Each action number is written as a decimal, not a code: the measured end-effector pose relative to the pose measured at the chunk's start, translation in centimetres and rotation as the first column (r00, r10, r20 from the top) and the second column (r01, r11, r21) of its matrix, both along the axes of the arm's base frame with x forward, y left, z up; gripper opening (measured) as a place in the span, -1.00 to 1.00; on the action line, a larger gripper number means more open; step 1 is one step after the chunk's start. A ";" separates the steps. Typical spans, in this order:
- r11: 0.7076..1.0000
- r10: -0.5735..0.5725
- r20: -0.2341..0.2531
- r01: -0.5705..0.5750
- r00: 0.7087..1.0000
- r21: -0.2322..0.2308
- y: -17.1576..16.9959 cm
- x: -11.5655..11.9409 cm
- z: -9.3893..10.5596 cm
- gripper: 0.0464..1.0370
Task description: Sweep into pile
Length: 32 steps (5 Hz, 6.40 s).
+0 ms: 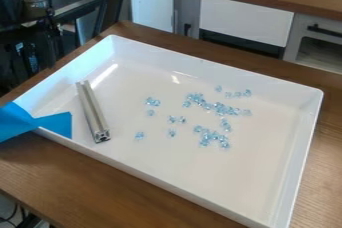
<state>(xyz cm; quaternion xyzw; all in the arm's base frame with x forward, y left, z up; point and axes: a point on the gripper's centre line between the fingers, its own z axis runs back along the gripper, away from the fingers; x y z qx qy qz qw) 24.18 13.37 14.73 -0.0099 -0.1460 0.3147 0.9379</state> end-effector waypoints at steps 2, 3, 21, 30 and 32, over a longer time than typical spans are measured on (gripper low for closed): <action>0.999 0.024 -0.050 -0.026 0.998 -0.029 -0.5 1.1 -2.1 0.92; 0.998 0.063 -0.044 -0.064 0.997 -0.023 -0.3 2.8 -2.8 0.92; 0.993 -0.070 -0.110 0.059 0.992 -0.102 -17.8 13.0 -10.7 -0.34; 0.958 -0.120 -0.044 0.104 0.992 -0.267 -23.9 14.7 -3.1 -0.34; 0.990 -0.026 -0.147 0.004 0.989 -0.144 -17.7 9.0 -5.2 -0.34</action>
